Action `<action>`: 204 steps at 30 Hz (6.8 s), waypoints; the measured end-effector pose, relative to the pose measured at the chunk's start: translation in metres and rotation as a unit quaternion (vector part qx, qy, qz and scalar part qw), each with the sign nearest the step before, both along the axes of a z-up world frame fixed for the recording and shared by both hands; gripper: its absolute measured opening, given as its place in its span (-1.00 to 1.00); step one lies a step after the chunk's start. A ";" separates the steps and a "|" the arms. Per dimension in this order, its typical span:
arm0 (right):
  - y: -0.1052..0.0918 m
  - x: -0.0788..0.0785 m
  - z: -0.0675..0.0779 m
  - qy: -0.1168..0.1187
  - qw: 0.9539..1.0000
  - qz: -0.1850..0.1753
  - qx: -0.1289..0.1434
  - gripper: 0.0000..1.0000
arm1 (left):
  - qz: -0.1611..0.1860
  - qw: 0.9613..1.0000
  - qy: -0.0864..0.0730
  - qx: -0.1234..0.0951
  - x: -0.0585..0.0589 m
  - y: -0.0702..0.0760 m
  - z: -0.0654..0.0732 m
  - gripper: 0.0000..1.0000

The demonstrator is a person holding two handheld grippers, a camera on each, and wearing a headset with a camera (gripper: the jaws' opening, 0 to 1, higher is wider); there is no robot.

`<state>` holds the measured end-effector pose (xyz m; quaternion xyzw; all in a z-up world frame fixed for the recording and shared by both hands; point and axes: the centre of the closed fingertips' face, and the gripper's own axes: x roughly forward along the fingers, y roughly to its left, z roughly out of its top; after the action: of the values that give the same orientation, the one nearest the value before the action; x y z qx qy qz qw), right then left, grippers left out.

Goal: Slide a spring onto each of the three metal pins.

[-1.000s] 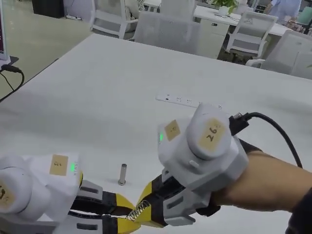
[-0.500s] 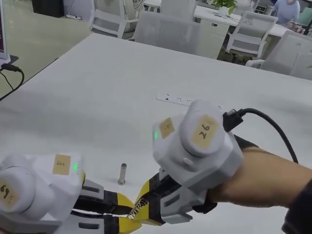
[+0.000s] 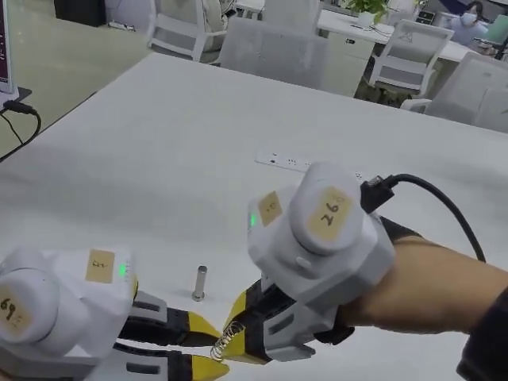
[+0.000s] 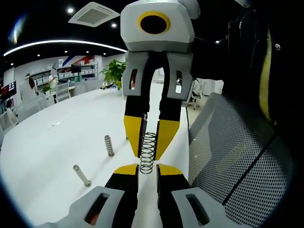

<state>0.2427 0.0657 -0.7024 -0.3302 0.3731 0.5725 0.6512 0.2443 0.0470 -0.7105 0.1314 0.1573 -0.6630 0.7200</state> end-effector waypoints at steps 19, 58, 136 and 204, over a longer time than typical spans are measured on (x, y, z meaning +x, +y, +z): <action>-0.009 0.009 0.001 -0.010 1.000 -0.008 -0.013 -0.84 | 0.044 0.999 0.018 -0.013 0.008 0.016 0.000 -0.54; -0.011 0.024 0.011 -0.023 0.999 -0.008 -0.020 -0.83 | 0.148 0.988 0.015 -0.033 0.020 0.053 0.005 0.02; 0.014 0.115 -0.020 -0.017 0.996 0.023 -0.083 -0.83 | 0.161 0.987 0.001 -0.014 0.025 0.072 -0.003 0.07; 0.012 0.106 -0.084 0.010 0.994 0.019 -0.108 -0.53 | 0.160 0.987 0.010 -0.007 0.031 0.072 -0.012 0.06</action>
<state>0.3489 0.0776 -0.7866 -0.3995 0.4328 0.5444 0.5972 0.2755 0.1189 -0.7222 0.0928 0.1782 -0.5418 0.8162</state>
